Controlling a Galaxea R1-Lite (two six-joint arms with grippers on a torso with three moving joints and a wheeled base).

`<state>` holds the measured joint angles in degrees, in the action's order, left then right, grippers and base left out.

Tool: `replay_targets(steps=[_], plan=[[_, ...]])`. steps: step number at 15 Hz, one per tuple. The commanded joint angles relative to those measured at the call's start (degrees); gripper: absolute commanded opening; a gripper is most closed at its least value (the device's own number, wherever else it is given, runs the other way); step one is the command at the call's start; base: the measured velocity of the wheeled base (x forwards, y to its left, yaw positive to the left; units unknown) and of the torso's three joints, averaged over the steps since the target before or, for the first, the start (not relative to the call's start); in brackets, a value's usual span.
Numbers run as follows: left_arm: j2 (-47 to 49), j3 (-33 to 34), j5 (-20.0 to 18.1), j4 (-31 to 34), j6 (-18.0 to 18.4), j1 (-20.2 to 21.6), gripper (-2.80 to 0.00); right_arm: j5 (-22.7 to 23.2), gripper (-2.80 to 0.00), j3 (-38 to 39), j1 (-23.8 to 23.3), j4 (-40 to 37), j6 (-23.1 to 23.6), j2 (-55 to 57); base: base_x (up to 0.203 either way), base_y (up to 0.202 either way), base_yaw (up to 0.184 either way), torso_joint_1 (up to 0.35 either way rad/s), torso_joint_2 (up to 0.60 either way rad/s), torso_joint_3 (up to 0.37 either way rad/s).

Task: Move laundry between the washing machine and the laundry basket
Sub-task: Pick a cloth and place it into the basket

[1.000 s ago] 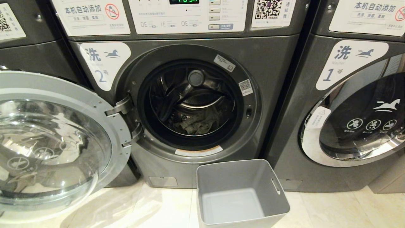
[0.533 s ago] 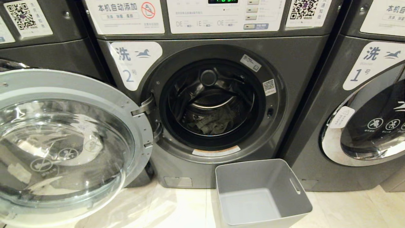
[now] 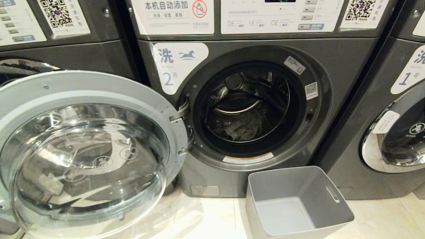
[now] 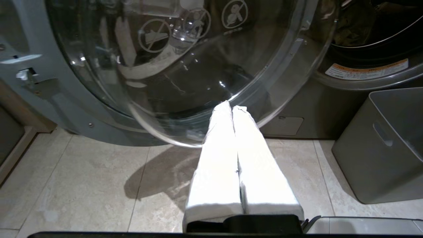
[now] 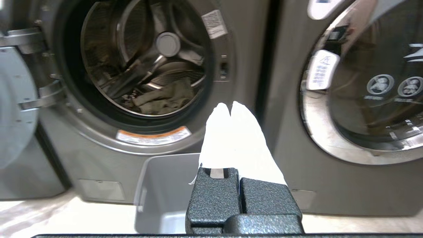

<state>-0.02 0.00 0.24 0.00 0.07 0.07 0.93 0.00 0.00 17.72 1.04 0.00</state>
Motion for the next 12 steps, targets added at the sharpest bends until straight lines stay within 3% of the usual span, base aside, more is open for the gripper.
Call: replay_targets(steps=[1,3,12], plan=[[-0.06,0.0,0.02,0.0,-0.07,0.01,-2.8,0.03,-2.8,2.29,0.0,0.15,0.02,0.09,0.0,0.186,0.001,0.002,0.0,0.002],[-0.06,0.0,0.02,0.0,-0.07,0.01,-2.8,0.12,-2.8,2.29,0.0,0.12,0.02,0.09,0.0,0.122,-0.002,0.006,0.0,0.003],[-0.06,0.0,0.02,0.0,-0.09,0.01,-2.8,0.12,-2.8,2.29,0.0,0.12,-0.07,0.09,0.0,0.0,0.0,0.0,0.0,0.0]])
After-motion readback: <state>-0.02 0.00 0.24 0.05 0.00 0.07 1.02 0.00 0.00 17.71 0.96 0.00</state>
